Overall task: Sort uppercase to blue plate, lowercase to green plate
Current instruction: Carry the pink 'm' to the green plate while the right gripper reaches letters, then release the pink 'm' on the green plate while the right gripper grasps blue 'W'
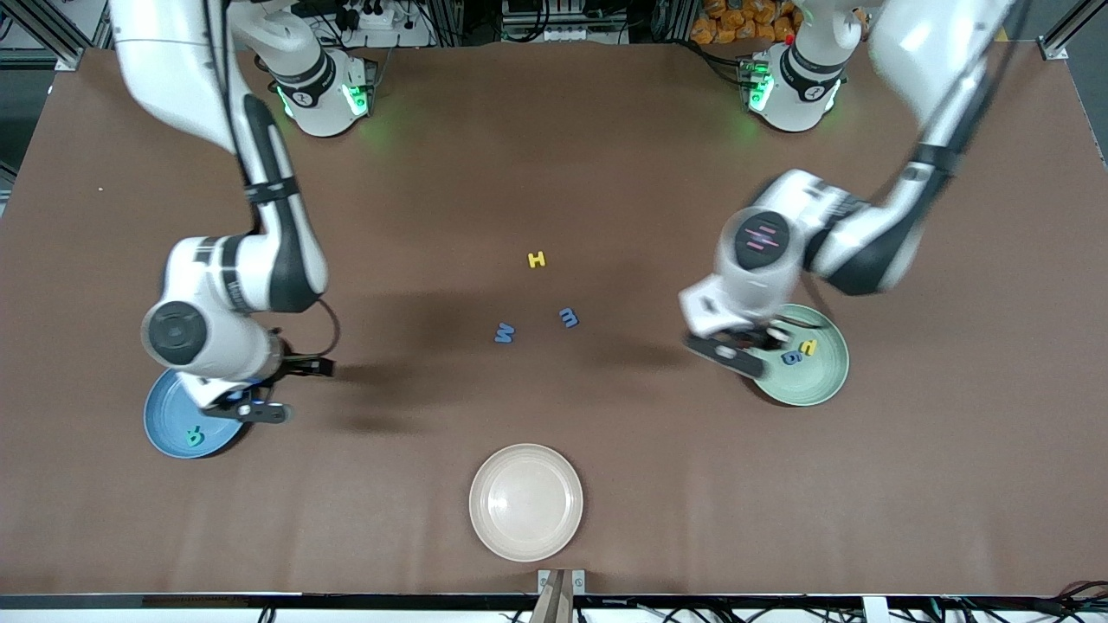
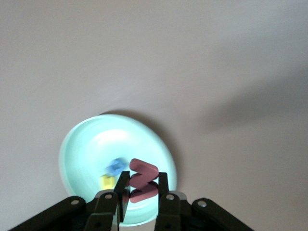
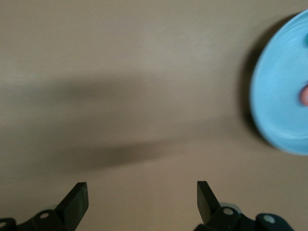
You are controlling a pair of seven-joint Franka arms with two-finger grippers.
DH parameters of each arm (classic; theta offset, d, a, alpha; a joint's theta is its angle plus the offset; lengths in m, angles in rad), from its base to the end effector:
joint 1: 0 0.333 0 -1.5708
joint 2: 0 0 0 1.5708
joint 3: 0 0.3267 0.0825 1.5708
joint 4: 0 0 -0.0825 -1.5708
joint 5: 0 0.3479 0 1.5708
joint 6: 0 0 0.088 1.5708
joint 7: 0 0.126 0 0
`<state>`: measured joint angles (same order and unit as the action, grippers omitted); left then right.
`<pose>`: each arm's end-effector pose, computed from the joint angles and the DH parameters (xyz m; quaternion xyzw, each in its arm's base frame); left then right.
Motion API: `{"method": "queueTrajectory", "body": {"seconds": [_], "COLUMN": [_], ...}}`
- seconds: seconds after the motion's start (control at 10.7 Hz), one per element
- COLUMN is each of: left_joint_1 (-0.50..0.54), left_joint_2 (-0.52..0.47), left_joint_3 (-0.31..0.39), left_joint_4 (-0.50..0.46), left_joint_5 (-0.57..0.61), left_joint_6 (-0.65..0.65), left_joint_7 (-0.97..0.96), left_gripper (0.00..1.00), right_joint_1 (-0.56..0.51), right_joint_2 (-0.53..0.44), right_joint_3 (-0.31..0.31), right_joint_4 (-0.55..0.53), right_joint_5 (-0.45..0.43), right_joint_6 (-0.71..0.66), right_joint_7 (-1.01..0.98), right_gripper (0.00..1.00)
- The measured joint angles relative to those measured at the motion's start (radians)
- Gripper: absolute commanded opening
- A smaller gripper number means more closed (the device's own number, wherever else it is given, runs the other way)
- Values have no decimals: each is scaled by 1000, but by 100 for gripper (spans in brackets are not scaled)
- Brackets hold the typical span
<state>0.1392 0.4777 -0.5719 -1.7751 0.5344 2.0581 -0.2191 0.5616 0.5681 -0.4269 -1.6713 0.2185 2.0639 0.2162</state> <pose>0.5841 -0.1947 0.3291 -0.9683 0.2234 0.0115 0.1108 0.6234 0.1312 0.2989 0.9952 -0.0753 -0.0543 0.0311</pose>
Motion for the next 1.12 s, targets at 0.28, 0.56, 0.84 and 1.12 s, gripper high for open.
{"method": "queueTrajectory", "body": {"seconds": [0.28, 0.56, 0.84, 1.12], "left_joint_1": [169, 240, 242, 243], "left_joint_2": [4, 31, 55, 104], "left_joint_3": [-2, -3, -8, -7], "left_joint_4": [-19, -23, -25, -31], "left_joint_5": [-59, -127, -172, -200], "left_joint_6": [2, 15, 41, 103], "left_joint_7": [64, 84, 80, 69], "left_gripper": [0, 0, 0, 0], "right_joint_1": [83, 152, 171, 175], "right_joint_2": [2, 28, 86, 115], "right_joint_3": [5, 41, 123, 191], "right_joint_4": [-3, -17, -11, 32], "right_joint_5": [59, 70, 71, 72], "right_joint_6": [44, 158, 247, 254], "right_joint_7": [140, 265, 375, 482], "right_gripper": [100, 100, 100, 100]}}
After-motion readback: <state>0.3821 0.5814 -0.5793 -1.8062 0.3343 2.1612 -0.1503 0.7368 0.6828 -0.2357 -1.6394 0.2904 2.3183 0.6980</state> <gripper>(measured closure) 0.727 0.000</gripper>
